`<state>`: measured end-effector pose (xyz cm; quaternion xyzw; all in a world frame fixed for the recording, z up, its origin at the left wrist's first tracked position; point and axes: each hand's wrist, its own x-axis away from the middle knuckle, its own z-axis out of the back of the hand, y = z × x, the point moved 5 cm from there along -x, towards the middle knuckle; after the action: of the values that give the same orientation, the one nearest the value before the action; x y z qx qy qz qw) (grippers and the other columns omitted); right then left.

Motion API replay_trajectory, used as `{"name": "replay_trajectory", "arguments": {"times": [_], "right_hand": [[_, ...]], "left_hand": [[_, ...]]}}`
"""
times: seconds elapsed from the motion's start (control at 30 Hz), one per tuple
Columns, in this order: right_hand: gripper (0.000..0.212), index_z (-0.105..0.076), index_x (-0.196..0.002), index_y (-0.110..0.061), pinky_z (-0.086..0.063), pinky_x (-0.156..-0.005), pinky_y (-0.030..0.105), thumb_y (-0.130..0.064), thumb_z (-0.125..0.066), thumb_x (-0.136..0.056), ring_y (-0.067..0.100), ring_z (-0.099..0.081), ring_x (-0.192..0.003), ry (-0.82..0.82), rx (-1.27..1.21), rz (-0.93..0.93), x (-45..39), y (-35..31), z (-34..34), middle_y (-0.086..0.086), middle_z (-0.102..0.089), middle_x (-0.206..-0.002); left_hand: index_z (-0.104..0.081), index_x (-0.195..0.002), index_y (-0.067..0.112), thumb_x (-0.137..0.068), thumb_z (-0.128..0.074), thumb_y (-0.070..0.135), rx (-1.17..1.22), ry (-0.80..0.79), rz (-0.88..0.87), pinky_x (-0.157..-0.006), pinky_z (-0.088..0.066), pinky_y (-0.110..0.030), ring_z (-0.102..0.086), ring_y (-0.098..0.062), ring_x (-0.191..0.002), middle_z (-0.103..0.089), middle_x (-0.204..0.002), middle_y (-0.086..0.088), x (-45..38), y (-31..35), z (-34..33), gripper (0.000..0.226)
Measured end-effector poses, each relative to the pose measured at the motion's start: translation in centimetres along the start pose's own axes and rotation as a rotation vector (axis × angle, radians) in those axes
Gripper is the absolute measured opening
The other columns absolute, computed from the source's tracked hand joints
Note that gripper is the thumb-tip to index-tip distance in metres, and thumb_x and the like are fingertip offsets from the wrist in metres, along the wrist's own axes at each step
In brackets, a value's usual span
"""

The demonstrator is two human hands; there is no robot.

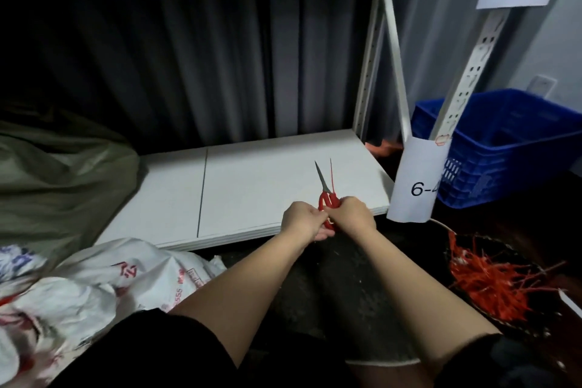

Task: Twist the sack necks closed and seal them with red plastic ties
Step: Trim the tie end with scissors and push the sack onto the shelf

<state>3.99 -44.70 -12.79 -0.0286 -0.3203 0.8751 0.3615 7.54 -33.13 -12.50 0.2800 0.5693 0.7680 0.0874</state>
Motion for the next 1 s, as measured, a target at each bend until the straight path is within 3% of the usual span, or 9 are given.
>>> {"name": "replay_trajectory", "arguments": {"times": [0.13, 0.3, 0.47, 0.63, 0.87, 1.0], "right_hand": [[0.036, -0.068, -0.099, -0.014, -0.049, -0.077, 0.031, -0.045, -0.064, -0.08, 0.025, -0.063, -0.097, -0.008, 0.023, 0.005, -3.4, 0.6, -2.6, 0.004, -0.07, -0.098], [0.038, -0.069, -0.099, -0.016, -0.05, -0.072, 0.03, -0.048, -0.061, -0.08, 0.025, -0.064, -0.094, 0.093, 0.034, -0.099, -8.3, 3.9, -4.9, 0.006, -0.071, -0.097], [0.042, -0.066, -0.101, -0.011, -0.044, -0.072, 0.031, -0.048, -0.056, -0.083, 0.031, -0.063, -0.099, 0.155, 0.108, -0.257, -14.4, 8.3, -6.1, 0.012, -0.068, -0.105], [0.041, -0.064, -0.103, -0.006, -0.039, -0.07, 0.03, -0.044, -0.053, -0.091, 0.032, -0.062, -0.101, 0.185, 0.216, -0.306, -18.7, 10.3, -8.6, 0.014, -0.066, -0.106], [0.045, -0.063, -0.103, -0.007, -0.043, -0.069, 0.031, -0.049, -0.055, -0.09, 0.031, -0.061, -0.1, 0.218, 0.31, -0.321, -21.5, 11.5, -10.2, 0.012, -0.067, -0.103], [0.032, -0.058, -0.109, -0.005, -0.044, -0.07, 0.033, -0.033, -0.052, -0.094, 0.033, -0.06, -0.101, 0.176, 0.273, -0.314, -21.8, 11.5, -10.2, 0.014, -0.065, -0.106]], "left_hand": [[-0.062, -0.097, -0.001, -0.095, -0.053, 0.012, 0.061, 0.077, 0.049, -0.08, -0.058, -0.037, -0.071, -0.03, -0.078, -0.068, -0.082, -0.018, -4.3, -2.2, 1.2, 0.016], [-0.048, -0.129, 0.009, -0.095, -0.054, 0.02, 0.099, -0.036, 0.072, -0.072, -0.058, -0.031, -0.068, -0.023, -0.085, -0.064, -0.108, -0.013, -9.4, -4.2, -0.4, 0.037], [-0.052, -0.114, 0.014, -0.093, -0.053, 0.022, -0.003, -0.055, 0.049, -0.061, -0.056, -0.03, -0.067, -0.016, -0.072, -0.06, -0.103, -0.004, -13.4, -7.1, 0.5, 0.022], [-0.054, -0.106, 0.02, -0.091, -0.055, 0.022, -0.133, -0.011, 0.022, -0.072, -0.056, -0.034, -0.069, -0.019, -0.08, -0.061, -0.085, 0.009, -16.6, -9.8, 2.2, 0.016], [-0.054, -0.106, 0.019, -0.092, -0.055, 0.022, -0.178, -0.036, 0.021, -0.073, -0.056, -0.036, -0.069, -0.018, -0.08, -0.061, -0.091, 0.008, -17.9, -11.9, 2.7, 0.015], [-0.054, -0.105, 0.02, -0.093, -0.054, 0.022, -0.178, -0.039, 0.037, -0.07, -0.055, -0.031, -0.067, -0.016, -0.077, -0.061, -0.095, 0.005, -17.2, -12.2, 3.5, 0.013]]}}
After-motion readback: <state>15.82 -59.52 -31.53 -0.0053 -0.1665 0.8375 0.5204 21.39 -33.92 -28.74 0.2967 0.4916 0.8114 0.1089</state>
